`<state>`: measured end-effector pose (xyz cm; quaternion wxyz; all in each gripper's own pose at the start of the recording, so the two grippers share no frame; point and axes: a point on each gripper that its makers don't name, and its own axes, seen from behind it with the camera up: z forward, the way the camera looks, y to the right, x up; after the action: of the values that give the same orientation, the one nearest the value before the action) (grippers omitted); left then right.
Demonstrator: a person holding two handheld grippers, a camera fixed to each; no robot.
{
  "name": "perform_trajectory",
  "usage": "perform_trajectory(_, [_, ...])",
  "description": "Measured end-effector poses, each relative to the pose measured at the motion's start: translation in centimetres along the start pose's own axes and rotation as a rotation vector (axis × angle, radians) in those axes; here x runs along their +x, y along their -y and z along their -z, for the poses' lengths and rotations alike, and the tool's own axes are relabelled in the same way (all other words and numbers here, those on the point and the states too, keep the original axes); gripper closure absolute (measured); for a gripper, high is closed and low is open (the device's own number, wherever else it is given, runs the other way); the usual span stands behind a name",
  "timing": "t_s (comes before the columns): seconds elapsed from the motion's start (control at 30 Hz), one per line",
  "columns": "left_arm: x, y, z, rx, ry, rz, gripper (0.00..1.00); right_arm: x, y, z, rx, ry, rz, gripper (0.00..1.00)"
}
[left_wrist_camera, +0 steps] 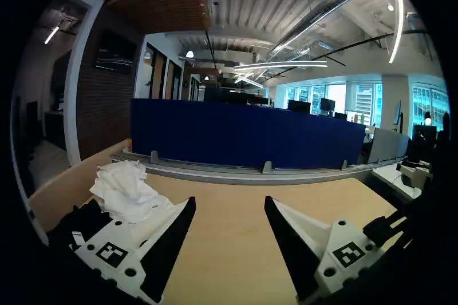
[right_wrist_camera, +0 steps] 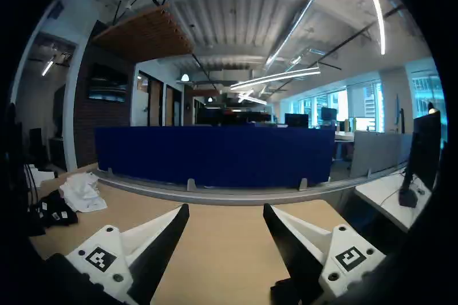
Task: Fold towel
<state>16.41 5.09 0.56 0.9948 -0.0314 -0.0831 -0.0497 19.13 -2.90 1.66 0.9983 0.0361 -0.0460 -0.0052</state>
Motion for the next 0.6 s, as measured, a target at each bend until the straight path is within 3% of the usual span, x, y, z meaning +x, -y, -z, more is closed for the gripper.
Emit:
perform_trajectory(0.37, [0.34,0.67,-0.34,-0.001,-0.026,-0.01,0.12,0.06,0.43,-0.2,-0.009,-0.002,-0.031,0.0])
perform_trajectory(0.6, [0.14,0.68,-0.28,-0.003,-0.046,-0.047,0.12,0.76,0.54,-0.15,-0.024,-0.012,-0.047,0.0])
